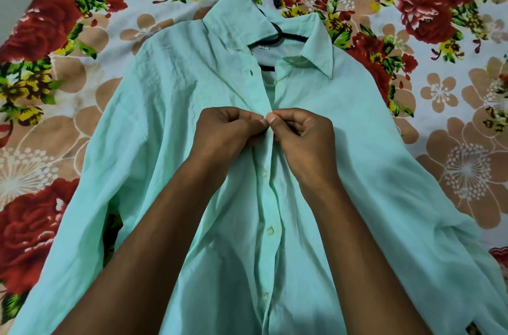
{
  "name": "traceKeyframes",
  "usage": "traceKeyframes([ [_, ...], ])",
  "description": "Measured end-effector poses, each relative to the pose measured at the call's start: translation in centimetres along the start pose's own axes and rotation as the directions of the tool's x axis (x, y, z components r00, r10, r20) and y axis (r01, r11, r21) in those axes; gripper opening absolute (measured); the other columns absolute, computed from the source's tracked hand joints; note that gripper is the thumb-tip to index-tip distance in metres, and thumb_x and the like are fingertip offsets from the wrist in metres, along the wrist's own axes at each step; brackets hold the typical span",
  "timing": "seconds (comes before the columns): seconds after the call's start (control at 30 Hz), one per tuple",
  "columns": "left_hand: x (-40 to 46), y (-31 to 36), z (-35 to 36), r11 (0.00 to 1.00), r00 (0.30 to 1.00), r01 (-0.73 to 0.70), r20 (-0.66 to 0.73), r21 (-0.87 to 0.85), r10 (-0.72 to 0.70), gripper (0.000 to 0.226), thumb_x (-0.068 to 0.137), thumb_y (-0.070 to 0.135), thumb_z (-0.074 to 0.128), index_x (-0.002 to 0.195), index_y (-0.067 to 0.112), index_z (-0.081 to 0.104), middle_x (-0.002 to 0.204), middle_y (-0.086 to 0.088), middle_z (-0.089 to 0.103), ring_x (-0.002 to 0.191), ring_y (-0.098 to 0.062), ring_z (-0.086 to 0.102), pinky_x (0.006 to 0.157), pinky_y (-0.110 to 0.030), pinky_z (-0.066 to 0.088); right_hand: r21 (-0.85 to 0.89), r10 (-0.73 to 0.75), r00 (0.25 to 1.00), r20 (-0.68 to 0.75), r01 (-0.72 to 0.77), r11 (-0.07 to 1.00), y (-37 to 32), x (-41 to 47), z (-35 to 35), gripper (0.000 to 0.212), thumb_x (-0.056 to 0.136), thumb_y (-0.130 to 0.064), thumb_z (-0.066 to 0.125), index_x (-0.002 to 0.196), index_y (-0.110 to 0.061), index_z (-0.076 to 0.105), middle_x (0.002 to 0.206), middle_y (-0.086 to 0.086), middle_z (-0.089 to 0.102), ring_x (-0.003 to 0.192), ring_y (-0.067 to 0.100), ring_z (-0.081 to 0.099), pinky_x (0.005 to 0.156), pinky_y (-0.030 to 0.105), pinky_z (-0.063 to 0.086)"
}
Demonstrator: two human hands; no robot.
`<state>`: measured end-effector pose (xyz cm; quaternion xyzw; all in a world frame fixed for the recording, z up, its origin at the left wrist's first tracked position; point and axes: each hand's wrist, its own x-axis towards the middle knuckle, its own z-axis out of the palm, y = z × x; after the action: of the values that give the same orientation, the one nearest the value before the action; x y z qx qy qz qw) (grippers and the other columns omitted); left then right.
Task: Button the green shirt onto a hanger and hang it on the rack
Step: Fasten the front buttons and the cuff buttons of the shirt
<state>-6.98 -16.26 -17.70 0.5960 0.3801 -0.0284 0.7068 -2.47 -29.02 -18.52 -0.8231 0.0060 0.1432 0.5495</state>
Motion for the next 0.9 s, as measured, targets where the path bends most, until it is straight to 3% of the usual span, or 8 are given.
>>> traceKeyframes([
  [0.17,0.5,0.7,0.3,0.997,0.997,0.077,-0.026,0.012,-0.077,0.004,0.081,0.008,0.078,0.080,0.004,0.079,0.063,-0.006,0.070,0.053,-0.012,0.060,0.054,-0.020,0.049,0.060,0.110,0.993,-0.030,-0.109,0.992,0.2,0.5,0.6,0.005,0.092,-0.021,0.075,0.092,-0.019,0.079,0.088,-0.004,0.080,0.087,0.009,0.076,0.090,0.036,0.062],
  [0.33,1.2,1.0,0.2,0.985,0.986,0.165,0.006,0.048,-0.166,0.009,0.083,0.009,0.074,0.083,0.000,0.077,0.067,-0.009,0.068,0.059,-0.019,0.060,0.057,-0.025,0.050,0.182,0.294,0.945,0.141,-0.317,0.931,-0.1,0.9,0.0,0.010,0.095,-0.017,0.072,0.098,-0.012,0.079,0.091,0.006,0.081,0.093,0.024,0.077,0.092,0.042,0.062],
  [0.47,1.3,1.1,0.1,0.978,0.979,0.197,0.041,0.065,-0.200,0.018,0.084,0.012,0.076,0.090,-0.005,0.077,0.073,-0.011,0.068,0.066,-0.022,0.059,0.066,-0.032,0.050,0.070,0.283,0.952,0.118,-0.292,0.954,-0.4,1.3,-0.7,0.009,0.093,-0.019,0.074,0.089,-0.013,0.078,0.083,0.006,0.080,0.078,0.019,0.077,0.080,0.035,0.063],
  [0.53,1.4,1.1,0.5,0.975,0.992,0.120,0.009,0.188,-0.124,0.023,0.086,0.020,0.075,0.089,-0.003,0.076,0.070,-0.009,0.067,0.059,-0.019,0.058,0.062,-0.029,0.049,-0.171,0.156,0.986,0.060,-0.144,0.975,-0.3,1.6,-0.7,0.011,0.090,-0.026,0.078,0.086,-0.016,0.075,0.076,-0.001,0.077,0.070,0.015,0.075,0.077,0.035,0.063],
  [0.6,1.7,1.4,1.0,0.944,0.996,-0.040,-0.061,0.326,0.063,0.030,0.085,0.034,0.078,0.084,0.005,0.073,0.065,-0.001,0.066,0.053,-0.014,0.058,0.057,-0.026,0.047,-0.415,-0.037,0.999,-0.028,0.022,0.909,-1.0,2.5,-0.9,0.016,0.087,-0.033,0.079,0.089,-0.018,0.075,0.075,-0.007,0.074,0.071,0.010,0.071,0.076,0.026,0.057],
  [0.73,3.8,3.1,2.3,0.767,0.868,-0.243,-0.221,0.594,0.445,0.037,0.080,0.051,0.073,0.091,0.016,0.063,0.081,0.005,0.065,0.077,-0.018,0.061,0.065,-0.032,0.047,-0.391,-0.198,0.976,-0.092,0.147,0.909,-2.9,5.9,-0.3,0.016,0.090,-0.026,0.076,0.098,-0.012,0.078,0.089,0.000,0.078,0.081,0.011,0.071,0.080,0.020,0.053],
  [0.83,5.5,3.4,3.1,0.621,0.846,-0.207,-0.180,0.756,0.502,0.039,0.084,0.046,0.068,0.097,0.011,0.057,0.086,0.001,0.057,0.078,-0.022,0.052,0.060,-0.033,0.035,-0.446,-0.161,0.986,-0.046,0.124,0.886,-2.1,7.4,1.7,0.011,0.090,-0.022,0.075,0.094,-0.013,0.079,0.088,0.001,0.078,0.082,0.015,0.073,0.085,0.033,0.059],
  [0.9,6.1,3.1,3.0,0.553,0.852,-0.184,-0.149,0.813,0.502,0.024,0.083,0.032,0.064,0.084,0.010,0.054,0.079,-0.004,0.053,0.074,-0.029,0.055,0.051,-0.032,0.026,-0.515,-0.174,0.983,-0.059,0.119,0.849,-1.8,7.6,2.2,0.005,0.088,-0.019,0.074,0.089,-0.016,0.079,0.086,0.000,0.078,0.082,0.017,0.072,0.083,0.032,0.060],
])
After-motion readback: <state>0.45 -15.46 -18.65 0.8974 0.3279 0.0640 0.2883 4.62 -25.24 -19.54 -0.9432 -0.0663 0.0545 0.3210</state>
